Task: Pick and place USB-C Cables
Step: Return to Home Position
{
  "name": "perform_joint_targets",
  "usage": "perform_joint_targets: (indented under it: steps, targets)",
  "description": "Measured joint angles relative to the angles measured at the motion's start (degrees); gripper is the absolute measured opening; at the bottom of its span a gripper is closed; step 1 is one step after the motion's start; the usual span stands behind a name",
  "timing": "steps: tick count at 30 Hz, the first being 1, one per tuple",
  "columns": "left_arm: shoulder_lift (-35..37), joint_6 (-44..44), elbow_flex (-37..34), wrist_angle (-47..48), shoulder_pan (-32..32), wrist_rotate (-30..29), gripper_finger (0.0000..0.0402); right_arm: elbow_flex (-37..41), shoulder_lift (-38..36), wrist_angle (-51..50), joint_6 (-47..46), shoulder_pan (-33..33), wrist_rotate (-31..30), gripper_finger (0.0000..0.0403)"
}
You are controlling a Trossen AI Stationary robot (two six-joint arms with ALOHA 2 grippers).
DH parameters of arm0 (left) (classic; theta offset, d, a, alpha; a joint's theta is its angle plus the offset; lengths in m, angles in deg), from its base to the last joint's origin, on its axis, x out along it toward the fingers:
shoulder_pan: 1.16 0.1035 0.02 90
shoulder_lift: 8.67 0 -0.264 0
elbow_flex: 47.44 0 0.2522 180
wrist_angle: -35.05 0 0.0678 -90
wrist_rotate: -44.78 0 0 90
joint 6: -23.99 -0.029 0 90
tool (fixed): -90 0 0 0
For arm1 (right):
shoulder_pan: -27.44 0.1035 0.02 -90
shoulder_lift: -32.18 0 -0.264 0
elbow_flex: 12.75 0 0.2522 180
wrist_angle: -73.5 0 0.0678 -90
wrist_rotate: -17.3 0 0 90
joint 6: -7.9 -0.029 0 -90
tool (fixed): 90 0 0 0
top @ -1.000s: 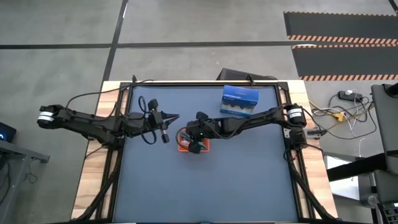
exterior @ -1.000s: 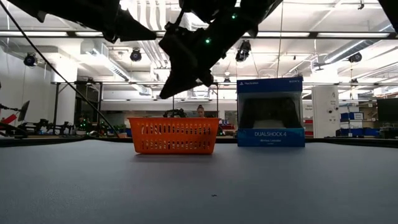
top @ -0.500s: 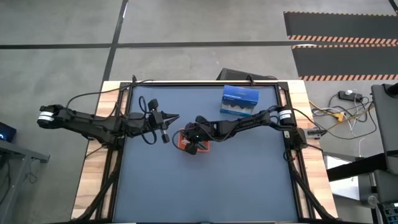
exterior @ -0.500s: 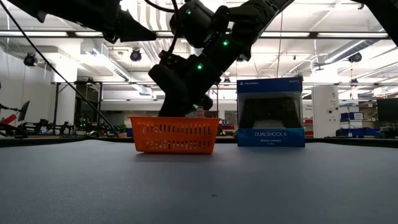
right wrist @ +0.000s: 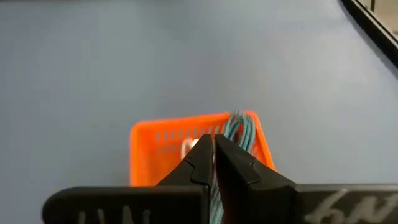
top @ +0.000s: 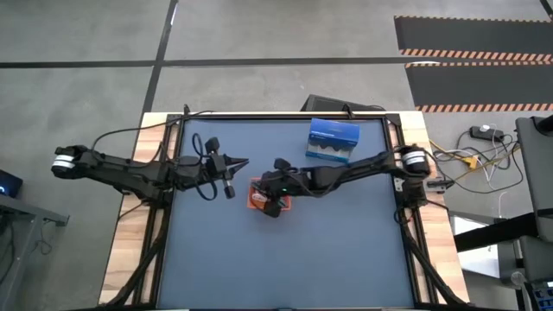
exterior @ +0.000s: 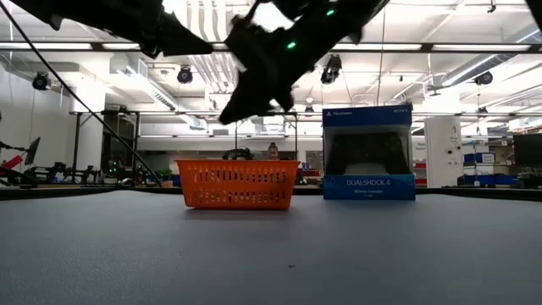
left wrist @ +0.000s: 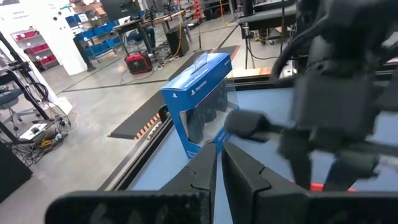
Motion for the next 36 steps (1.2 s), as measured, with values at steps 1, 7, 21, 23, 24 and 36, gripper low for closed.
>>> perform_joint_targets:
  steps: [1, 7, 21, 23, 24, 36]
  targets:
    - [0.2, 0.0, 0.0, 0.0, 0.0, 0.0, 0.001, 1.3, -1.5, 0.0, 1.0, 0.5, 0.0, 0.0009]
    - [2.9, 3.1, 0.1, 8.5, -0.2, 0.2, 0.001, 12.1, -11.6, 3.8, 6.2, 1.2, 0.3, 0.0009]
    - [12.9, 5.7, -7.9, 11.5, -0.4, 14.8, 0.001, 42.3, -34.3, 26.9, 12.0, -5.8, 13.4, 0.0009]
    - [15.2, 5.7, -9.4, 11.6, -0.3, 14.8, 0.001, 44.8, -37.7, 27.3, 12.4, -7.4, 13.4, 0.0009]
    - [16.3, 5.7, -10.0, 11.4, -0.3, 14.8, 0.001, 46.0, -39.5, 27.4, 12.5, -8.3, 13.5, 0.0009]
    - [31.1, 5.9, -18.2, 11.2, -0.3, 14.8, 0.001, 56.9, -55.4, 27.2, 13.6, -12.1, 14.2, 0.0009]
